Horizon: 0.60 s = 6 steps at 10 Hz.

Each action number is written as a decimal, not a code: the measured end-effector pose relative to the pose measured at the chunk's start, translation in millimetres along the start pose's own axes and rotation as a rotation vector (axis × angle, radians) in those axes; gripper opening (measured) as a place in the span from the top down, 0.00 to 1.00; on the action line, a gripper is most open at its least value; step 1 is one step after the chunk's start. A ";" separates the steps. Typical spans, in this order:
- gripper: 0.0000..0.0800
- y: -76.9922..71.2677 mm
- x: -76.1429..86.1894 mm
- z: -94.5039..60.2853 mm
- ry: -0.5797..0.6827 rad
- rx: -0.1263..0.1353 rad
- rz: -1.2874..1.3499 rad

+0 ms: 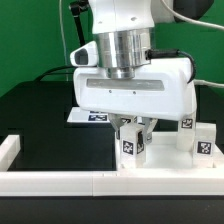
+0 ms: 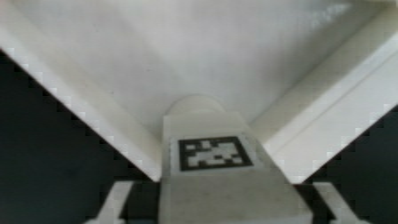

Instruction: Assemble square table

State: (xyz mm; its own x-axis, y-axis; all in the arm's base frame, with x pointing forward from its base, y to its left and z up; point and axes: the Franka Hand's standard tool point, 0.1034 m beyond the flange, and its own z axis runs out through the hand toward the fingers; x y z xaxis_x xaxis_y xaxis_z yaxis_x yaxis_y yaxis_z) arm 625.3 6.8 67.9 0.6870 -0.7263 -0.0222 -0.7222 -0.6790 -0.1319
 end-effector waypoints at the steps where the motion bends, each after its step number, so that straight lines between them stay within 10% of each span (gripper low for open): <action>1: 0.63 0.2 0.7 -0.3 0.000 0.003 0.130; 6: 0.63 -3.7 -0.5 0.4 -0.069 0.039 0.936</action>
Offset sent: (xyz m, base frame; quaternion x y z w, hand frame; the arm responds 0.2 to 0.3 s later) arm 0.0175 0.0148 0.0073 0.0195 -0.0615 0.4613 0.8849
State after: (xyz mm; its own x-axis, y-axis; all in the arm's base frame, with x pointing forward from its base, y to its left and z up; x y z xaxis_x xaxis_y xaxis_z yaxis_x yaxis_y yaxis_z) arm 627.7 9.7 68.0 -0.1676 -0.9665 -0.1945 -0.9811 0.1829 -0.0635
